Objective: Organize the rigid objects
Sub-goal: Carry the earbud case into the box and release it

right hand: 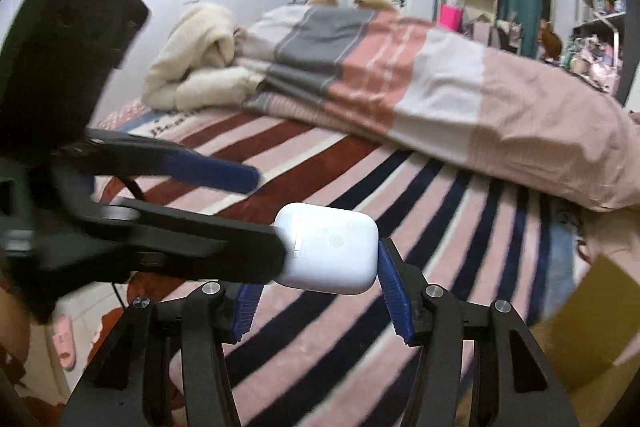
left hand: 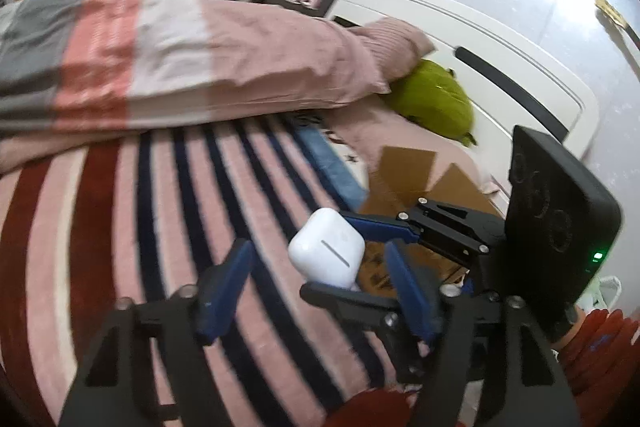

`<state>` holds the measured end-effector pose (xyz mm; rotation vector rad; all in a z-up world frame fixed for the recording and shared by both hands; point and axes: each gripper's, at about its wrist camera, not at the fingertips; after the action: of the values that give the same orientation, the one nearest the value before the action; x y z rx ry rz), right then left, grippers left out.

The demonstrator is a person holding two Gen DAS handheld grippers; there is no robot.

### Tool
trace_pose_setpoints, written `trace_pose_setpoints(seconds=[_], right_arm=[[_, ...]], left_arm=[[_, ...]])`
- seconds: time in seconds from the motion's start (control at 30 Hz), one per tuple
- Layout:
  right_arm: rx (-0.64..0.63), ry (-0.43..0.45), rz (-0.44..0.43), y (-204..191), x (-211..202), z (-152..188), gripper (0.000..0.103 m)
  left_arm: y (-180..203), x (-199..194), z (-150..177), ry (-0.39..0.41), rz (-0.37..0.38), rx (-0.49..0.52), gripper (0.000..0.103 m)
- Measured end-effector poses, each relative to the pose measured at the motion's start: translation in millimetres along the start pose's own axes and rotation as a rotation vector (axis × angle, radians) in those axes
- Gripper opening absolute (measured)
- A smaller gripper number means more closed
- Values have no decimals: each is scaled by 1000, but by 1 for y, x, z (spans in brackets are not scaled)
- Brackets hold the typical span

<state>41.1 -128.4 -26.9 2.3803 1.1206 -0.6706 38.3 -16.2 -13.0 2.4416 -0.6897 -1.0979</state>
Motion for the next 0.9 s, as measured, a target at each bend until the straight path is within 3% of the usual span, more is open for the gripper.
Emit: trace_pose_setpoints(seconds=[0.13, 0.43, 0.67, 0.7, 0.77, 0.8, 0.87, 0.9], right_arm=[[0, 37, 58, 21, -35, 7, 50], [81, 33, 192, 84, -90, 49, 50], [142, -47, 250, 117, -104, 81, 50], [149, -61, 256, 120, -104, 84, 50], [159, -92, 266, 125, -104, 89, 51], [162, -117, 276, 127, -102, 91, 53], [163, -125, 288, 128, -104, 94, 68], [164, -118, 289, 127, -107, 96, 70]], left_arm=[[40, 27, -11, -51, 73, 56, 42], [123, 99, -22, -141, 102, 175, 37], [148, 141, -18, -209, 109, 215, 37], [150, 143, -18, -210, 102, 219, 41], [150, 144, -16, -197, 65, 229, 64], [150, 143, -16, -179, 43, 235, 81], [151, 142, -15, -156, 19, 247, 87], [150, 140, -15, -154, 14, 245, 87]])
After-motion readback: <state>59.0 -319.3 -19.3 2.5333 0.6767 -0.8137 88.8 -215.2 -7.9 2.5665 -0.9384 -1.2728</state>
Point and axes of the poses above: each gripper's, at about its wrist camera, not at the fingertips, and x roughly the way its jaws point, y to its right, z to its underside, and after that the axes turned 12 degrees about -x, right-handed
